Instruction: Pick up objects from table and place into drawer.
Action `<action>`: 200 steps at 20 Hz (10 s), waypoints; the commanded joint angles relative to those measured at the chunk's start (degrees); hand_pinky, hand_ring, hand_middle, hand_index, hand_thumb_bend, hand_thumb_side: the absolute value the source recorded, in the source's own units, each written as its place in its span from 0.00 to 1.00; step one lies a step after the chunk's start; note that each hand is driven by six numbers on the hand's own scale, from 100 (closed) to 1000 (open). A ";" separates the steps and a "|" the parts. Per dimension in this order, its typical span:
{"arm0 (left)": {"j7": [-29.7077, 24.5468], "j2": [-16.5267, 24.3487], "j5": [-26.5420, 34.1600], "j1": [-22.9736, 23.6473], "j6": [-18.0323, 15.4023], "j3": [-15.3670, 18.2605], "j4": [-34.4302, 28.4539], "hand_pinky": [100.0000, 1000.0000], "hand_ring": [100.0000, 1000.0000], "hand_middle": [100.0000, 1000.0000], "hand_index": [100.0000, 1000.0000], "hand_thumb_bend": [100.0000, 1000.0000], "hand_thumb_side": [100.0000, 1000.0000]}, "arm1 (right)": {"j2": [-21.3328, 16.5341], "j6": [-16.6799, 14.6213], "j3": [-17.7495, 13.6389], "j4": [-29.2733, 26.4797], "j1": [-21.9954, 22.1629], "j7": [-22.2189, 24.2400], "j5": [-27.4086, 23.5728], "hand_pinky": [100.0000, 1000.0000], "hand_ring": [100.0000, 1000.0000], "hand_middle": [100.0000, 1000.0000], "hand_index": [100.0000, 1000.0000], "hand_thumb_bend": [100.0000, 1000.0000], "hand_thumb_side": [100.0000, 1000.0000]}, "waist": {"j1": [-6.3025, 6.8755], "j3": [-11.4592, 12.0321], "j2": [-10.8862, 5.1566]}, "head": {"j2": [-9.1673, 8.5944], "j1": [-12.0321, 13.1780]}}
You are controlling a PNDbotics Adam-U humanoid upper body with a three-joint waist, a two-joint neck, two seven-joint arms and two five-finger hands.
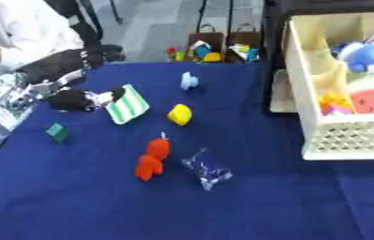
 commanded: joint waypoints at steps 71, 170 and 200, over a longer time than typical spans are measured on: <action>-4.05 -3.73 -0.73 -4.14 0.46 2.56 12.94 1.00 1.00 0.99 1.00 0.23 0.92 | 0.05 -1.53 -0.49 -0.73 -2.17 -1.69 1.77 0.64 0.62 0.55 0.72 0.00 0.88 | 0.36 -2.93 6.69 | -6.44 4.65; 17.65 0.71 -17.35 -4.27 14.23 2.12 -15.33 0.48 0.68 0.51 0.64 0.00 0.28 | 0.39 0.43 -1.43 -0.73 -0.78 -3.26 -0.04 0.65 0.63 0.56 0.72 0.00 0.88 | 2.63 -2.26 0.12 | -4.11 4.22; 17.09 -0.74 -0.52 -15.99 10.69 -0.16 -26.55 0.48 0.67 0.49 0.64 0.00 0.34 | -1.14 1.93 -0.39 -0.73 -1.01 -2.28 -2.91 0.63 0.62 0.56 0.72 0.00 0.87 | 6.70 -4.07 -6.82 | 2.13 4.85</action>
